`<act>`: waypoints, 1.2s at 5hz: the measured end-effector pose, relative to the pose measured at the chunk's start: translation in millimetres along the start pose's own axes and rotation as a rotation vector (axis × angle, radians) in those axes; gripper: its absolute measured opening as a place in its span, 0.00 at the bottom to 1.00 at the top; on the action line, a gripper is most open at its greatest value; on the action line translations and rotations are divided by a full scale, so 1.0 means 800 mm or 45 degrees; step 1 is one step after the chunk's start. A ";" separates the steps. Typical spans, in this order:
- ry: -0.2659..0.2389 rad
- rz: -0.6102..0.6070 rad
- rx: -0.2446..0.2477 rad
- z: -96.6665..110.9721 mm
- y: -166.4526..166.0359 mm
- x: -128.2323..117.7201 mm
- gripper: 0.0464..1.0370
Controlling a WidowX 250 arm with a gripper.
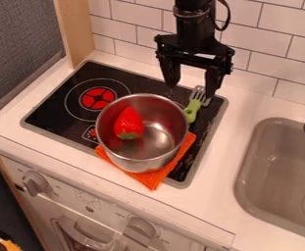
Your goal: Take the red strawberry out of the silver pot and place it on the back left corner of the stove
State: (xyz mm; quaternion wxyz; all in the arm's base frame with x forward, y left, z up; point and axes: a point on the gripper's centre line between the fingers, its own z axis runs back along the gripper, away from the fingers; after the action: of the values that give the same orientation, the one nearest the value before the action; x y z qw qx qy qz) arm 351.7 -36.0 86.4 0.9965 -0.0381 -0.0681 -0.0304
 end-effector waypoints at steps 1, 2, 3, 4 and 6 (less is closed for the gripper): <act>0.041 0.009 0.001 -0.013 0.001 -0.008 0.96; -0.008 0.051 0.015 0.005 0.018 -0.039 0.96; -0.050 0.057 0.044 0.020 0.032 -0.073 0.96; -0.036 0.077 0.096 0.022 0.038 -0.098 0.96; 0.065 0.193 0.156 -0.021 0.056 -0.098 0.96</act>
State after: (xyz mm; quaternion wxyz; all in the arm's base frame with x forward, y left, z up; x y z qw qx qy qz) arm 279.5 11.5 55.9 0.9978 0.0188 -0.0415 0.0485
